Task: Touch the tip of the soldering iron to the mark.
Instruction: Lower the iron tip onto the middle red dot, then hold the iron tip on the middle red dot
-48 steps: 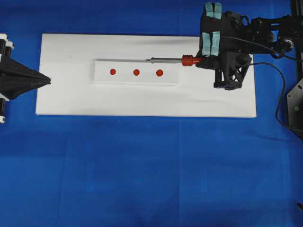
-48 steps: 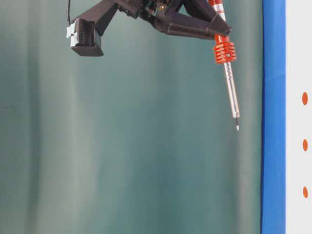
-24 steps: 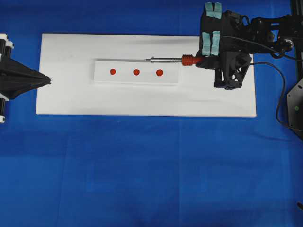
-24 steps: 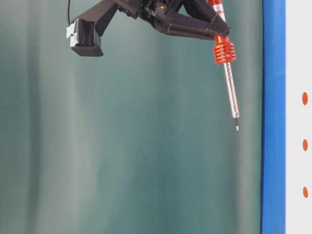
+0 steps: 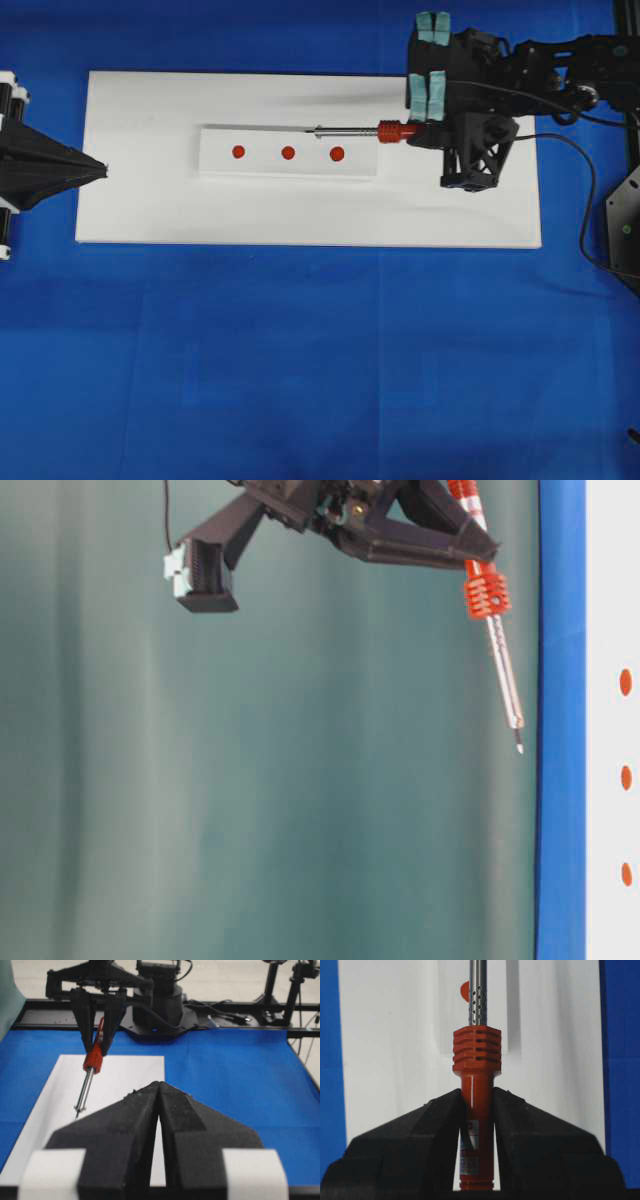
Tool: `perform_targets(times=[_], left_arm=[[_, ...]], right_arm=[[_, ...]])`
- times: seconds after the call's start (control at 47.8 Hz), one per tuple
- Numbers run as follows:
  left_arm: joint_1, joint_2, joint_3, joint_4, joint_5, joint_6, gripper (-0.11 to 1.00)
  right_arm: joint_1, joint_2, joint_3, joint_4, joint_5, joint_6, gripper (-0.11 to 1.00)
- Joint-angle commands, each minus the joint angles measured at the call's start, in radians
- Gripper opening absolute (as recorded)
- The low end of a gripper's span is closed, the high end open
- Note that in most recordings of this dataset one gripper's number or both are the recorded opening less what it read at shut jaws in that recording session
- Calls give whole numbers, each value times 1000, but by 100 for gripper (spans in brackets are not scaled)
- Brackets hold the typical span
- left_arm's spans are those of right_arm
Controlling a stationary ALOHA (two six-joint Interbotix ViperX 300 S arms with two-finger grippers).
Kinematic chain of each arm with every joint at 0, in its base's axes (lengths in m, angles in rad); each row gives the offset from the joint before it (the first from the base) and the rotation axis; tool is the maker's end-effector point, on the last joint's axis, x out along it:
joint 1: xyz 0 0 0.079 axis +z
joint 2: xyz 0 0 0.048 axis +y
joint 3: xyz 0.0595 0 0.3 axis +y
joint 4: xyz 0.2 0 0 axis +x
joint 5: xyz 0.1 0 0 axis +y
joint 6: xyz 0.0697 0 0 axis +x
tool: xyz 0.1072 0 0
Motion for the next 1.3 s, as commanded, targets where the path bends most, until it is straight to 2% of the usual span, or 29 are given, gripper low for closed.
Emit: perform_targets(times=[0.0, 0.314, 0.544, 1.277], left_arm=[[-3, 6, -8, 3, -9, -2, 0], [-2, 8, -8, 3, -9, 0, 0], [-3, 8, -8, 3, -8, 0, 0], [-2, 8, -9, 3, -9, 0, 0]], right_arm=[[8, 14, -28, -2, -32, 0, 6], [25, 138, -34, 0, -103, 0, 6], [26, 187, -44, 0, -107, 0, 6], [26, 192, -48, 0, -92, 0, 6]])
